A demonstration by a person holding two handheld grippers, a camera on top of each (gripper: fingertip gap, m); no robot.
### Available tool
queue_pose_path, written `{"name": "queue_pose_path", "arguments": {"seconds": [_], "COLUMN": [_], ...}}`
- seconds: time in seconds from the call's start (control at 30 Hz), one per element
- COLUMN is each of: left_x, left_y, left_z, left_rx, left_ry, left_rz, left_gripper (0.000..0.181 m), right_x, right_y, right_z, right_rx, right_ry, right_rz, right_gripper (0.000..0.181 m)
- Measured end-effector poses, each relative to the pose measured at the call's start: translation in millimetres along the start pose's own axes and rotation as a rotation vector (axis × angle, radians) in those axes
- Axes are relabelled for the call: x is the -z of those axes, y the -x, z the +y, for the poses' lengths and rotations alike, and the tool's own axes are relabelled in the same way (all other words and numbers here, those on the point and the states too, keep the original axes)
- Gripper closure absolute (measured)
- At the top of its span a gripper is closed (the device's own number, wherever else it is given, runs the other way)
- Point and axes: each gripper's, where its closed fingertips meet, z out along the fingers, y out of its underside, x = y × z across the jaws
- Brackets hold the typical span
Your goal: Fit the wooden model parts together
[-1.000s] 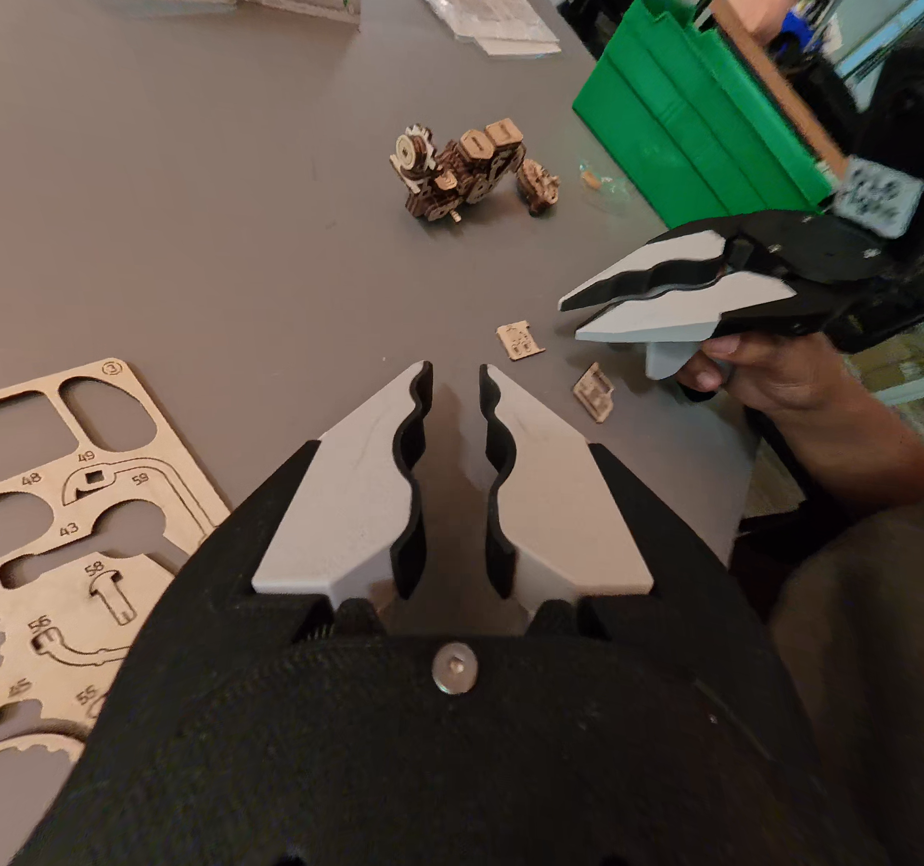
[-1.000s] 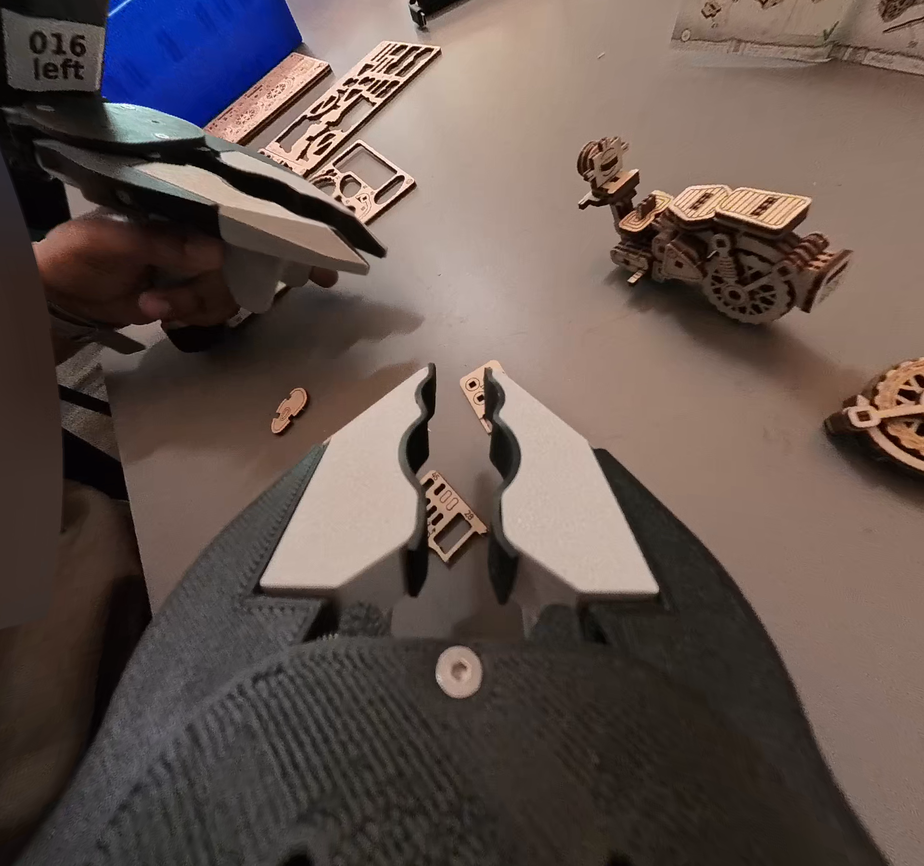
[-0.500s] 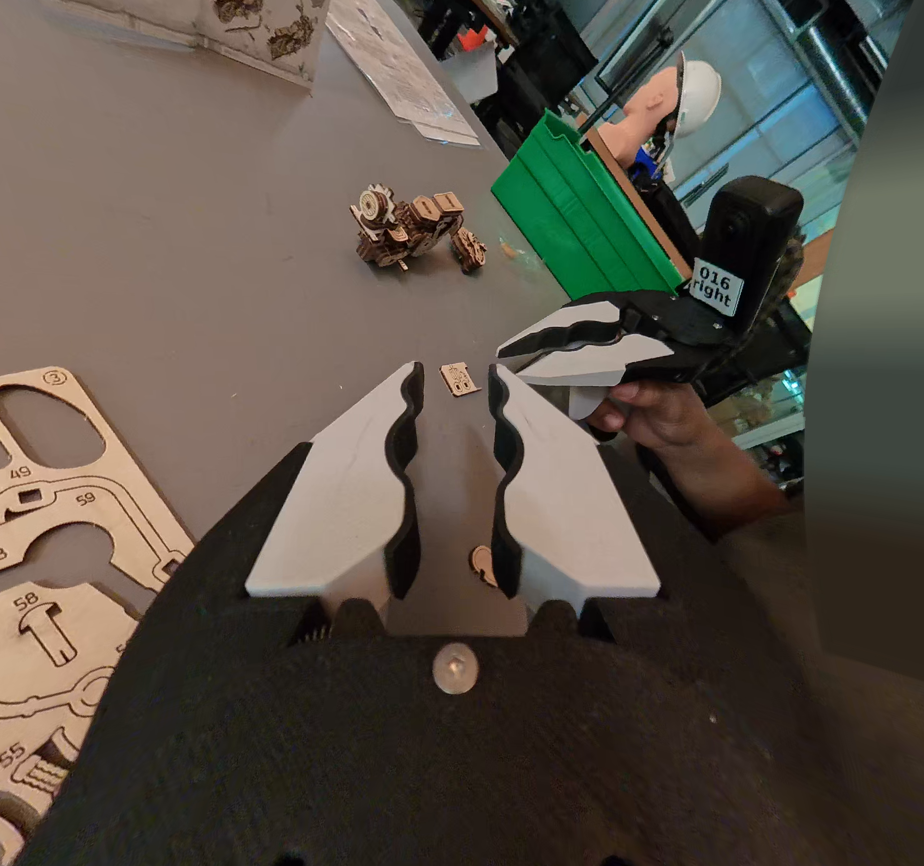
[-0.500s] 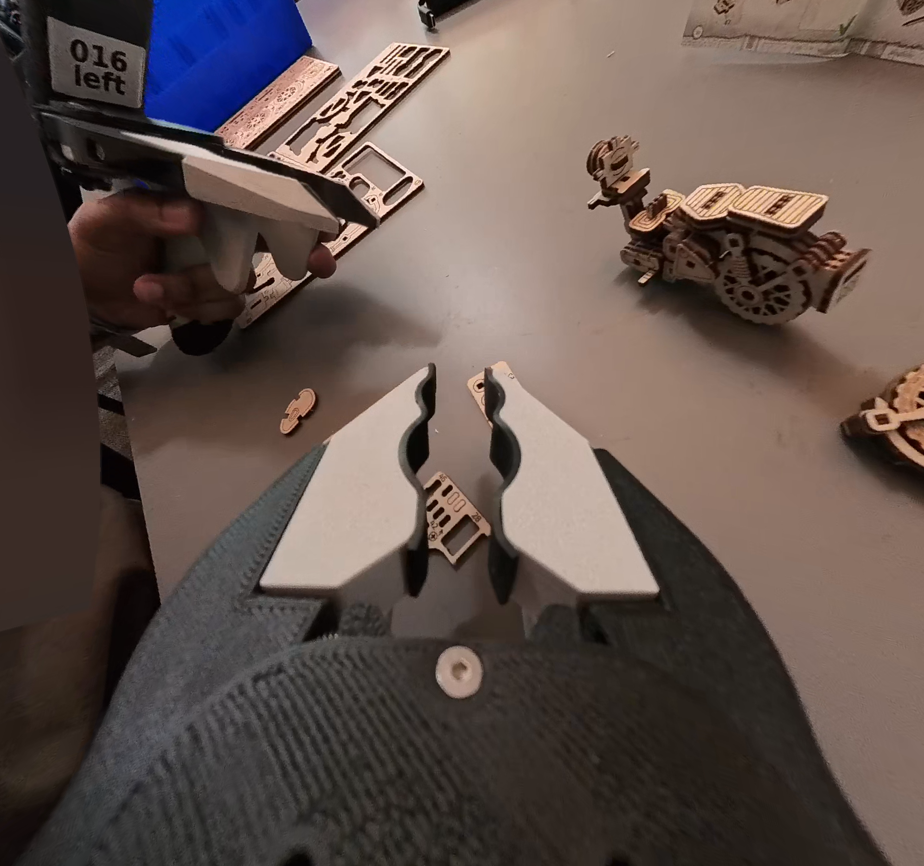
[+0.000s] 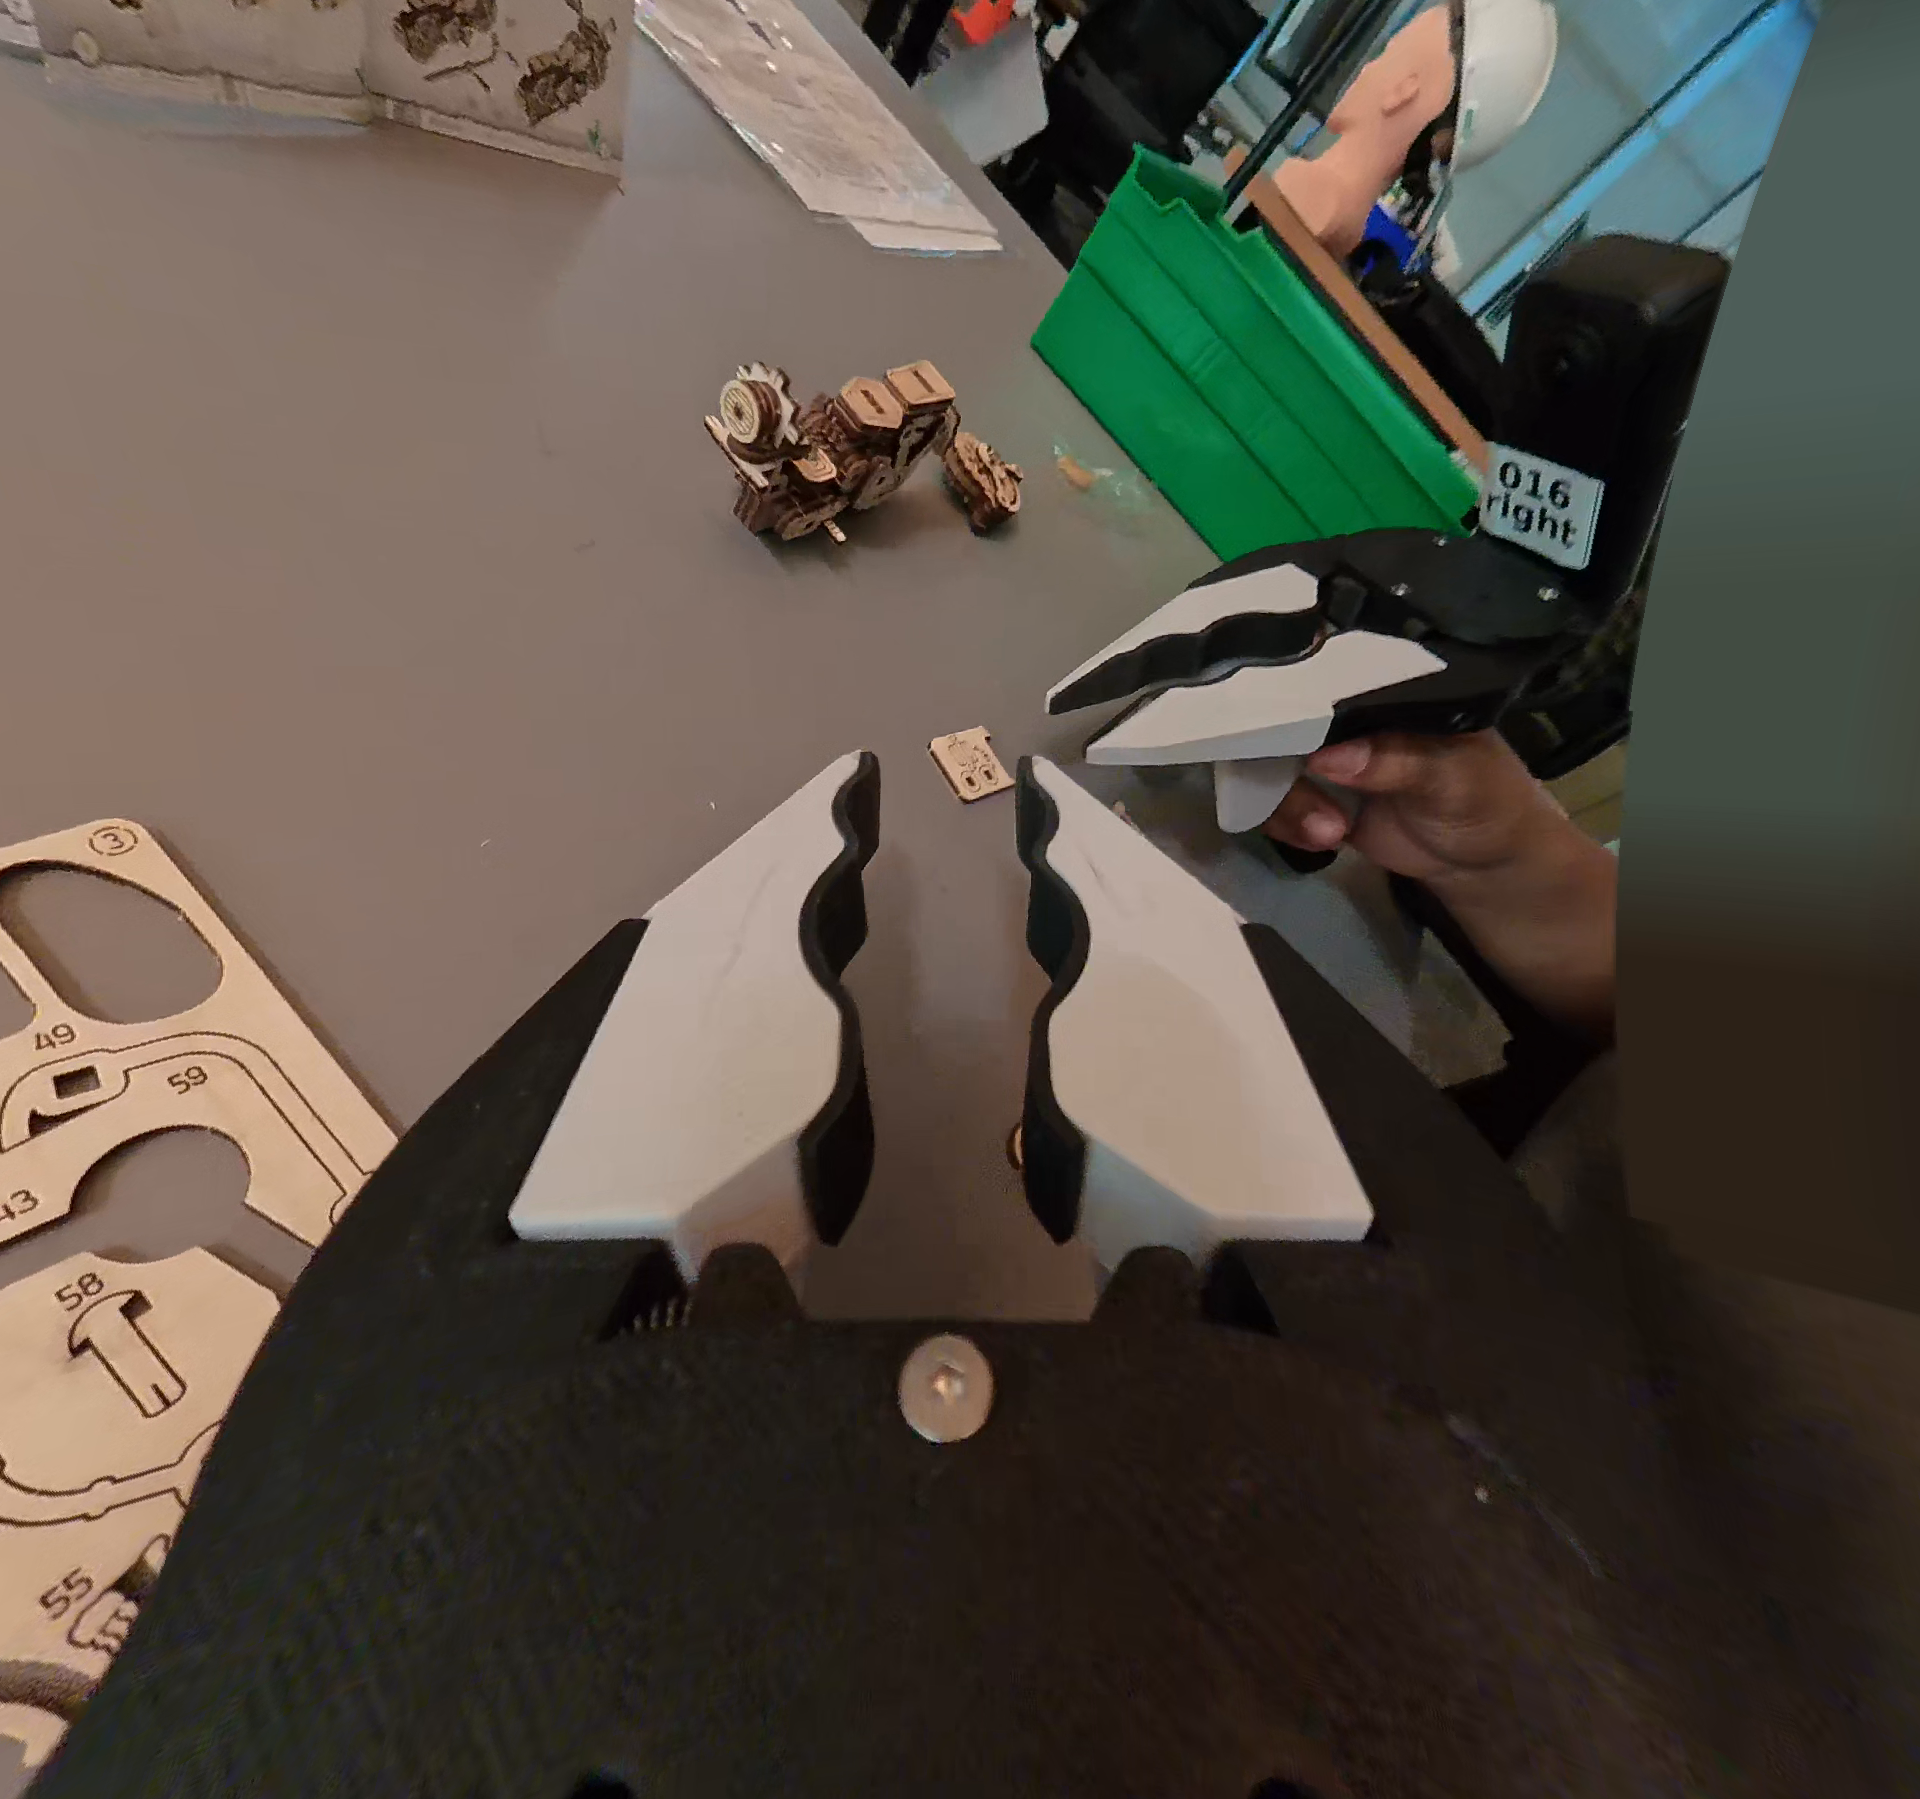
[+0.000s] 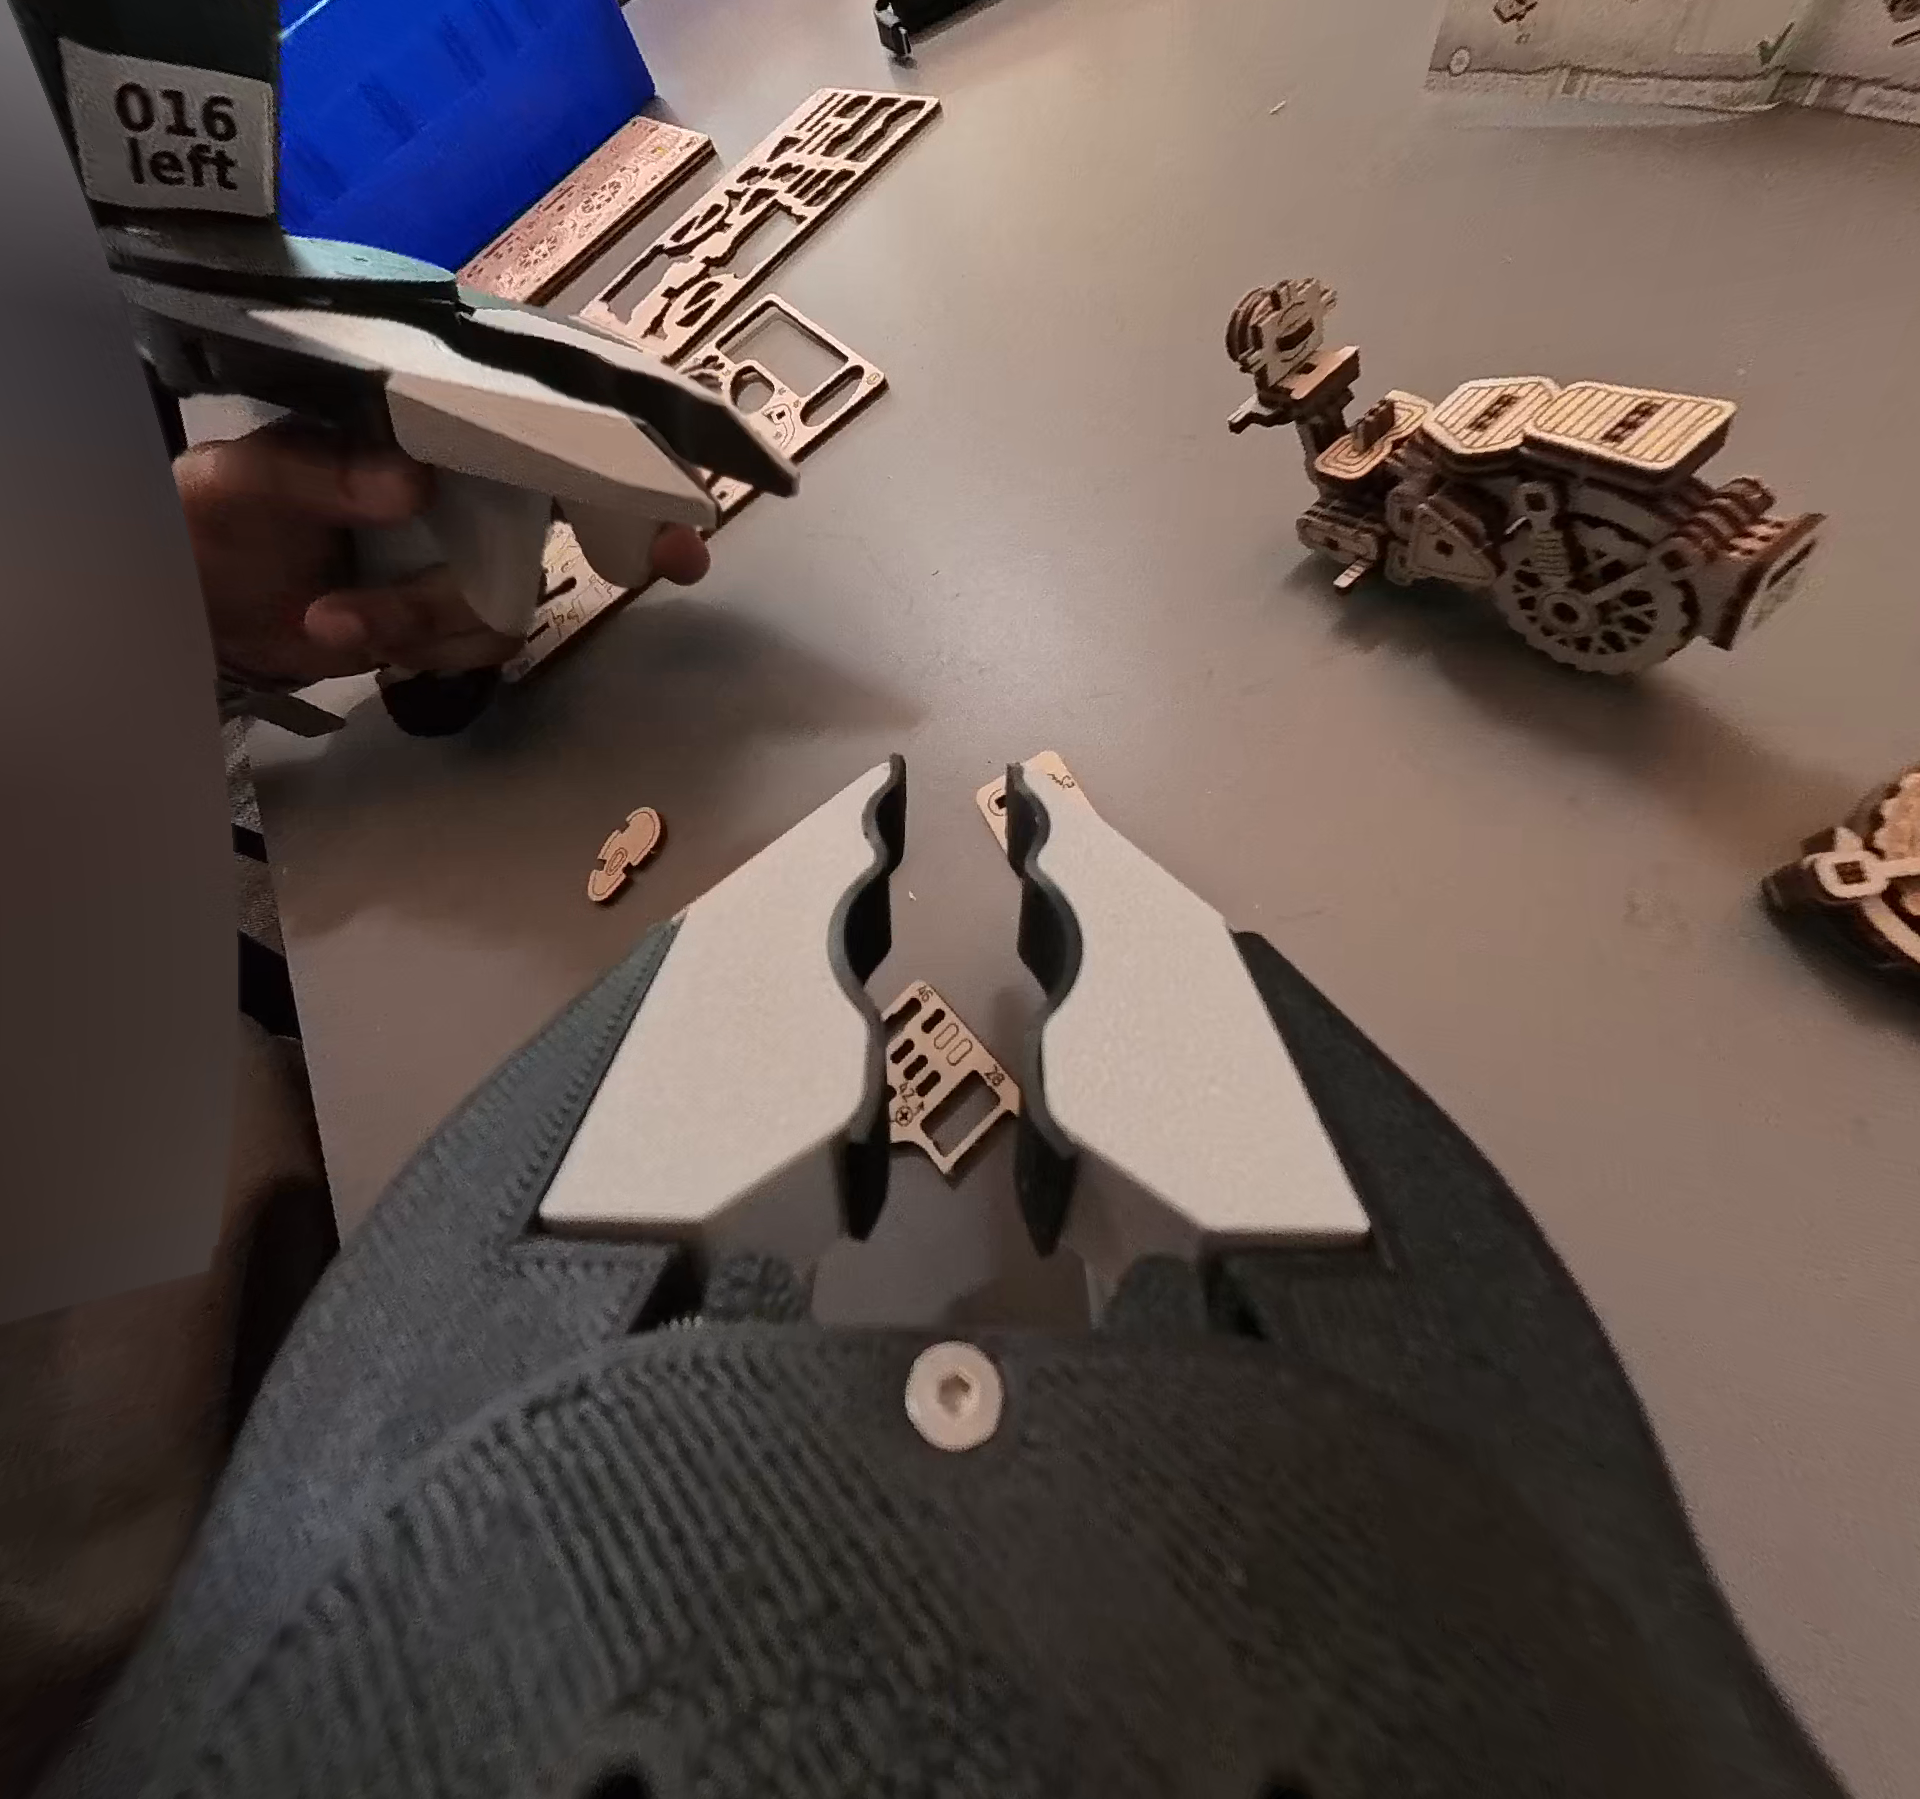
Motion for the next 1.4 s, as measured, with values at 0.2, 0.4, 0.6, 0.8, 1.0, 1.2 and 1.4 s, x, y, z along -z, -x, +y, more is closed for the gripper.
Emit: {"name": "queue_pose_path", "arguments": {"seconds": [0.2, 0.4, 0.6, 0.8, 1.0, 1.2, 1.4], "left_x": [-3.0, -3.2, -4.0, -3.9, -4.4, -4.6, -4.7], "left_y": [-0.8, -0.9, -1.2, -0.5, -0.3, -0.1, 0.2], "left_z": [5.9, 6.3, 7.3, 7.1, 7.9, 8.1, 8.0], "left_rx": [-0.067, -0.066, -0.072, -0.068, -0.069, -0.069, -0.069], "left_ry": [0.036, 0.036, 0.042, 0.04, 0.044, 0.045, 0.044], "left_rz": [-0.026, -0.024, -0.025, -0.026, -0.027, -0.027, -0.028], "left_gripper": [0.157, 0.157, 0.157, 0.157, 0.157, 0.157, 0.157], "right_x": [-0.3, -0.5, -0.5, -0.6, -0.9, -1.1, -1.2], "right_y": [0.2, 0.7, 1.0, 1.0, 1.3, 1.4, 1.3], "right_z": [0.3, 0.4, 0.5, 0.6, 1.0, 1.2, 1.3], "right_rx": [-0.001, -0.003, -0.005, -0.007, -0.008, -0.009, -0.009], "right_ry": [0.002, 0.002, 0.002, 0.003, 0.005, 0.007, 0.007], "right_rz": [-0.003, -0.005, -0.007, -0.009, -0.011, -0.012, -0.012], "right_gripper": [0.164, 0.164, 0.164, 0.164, 0.163, 0.164, 0.164]}}
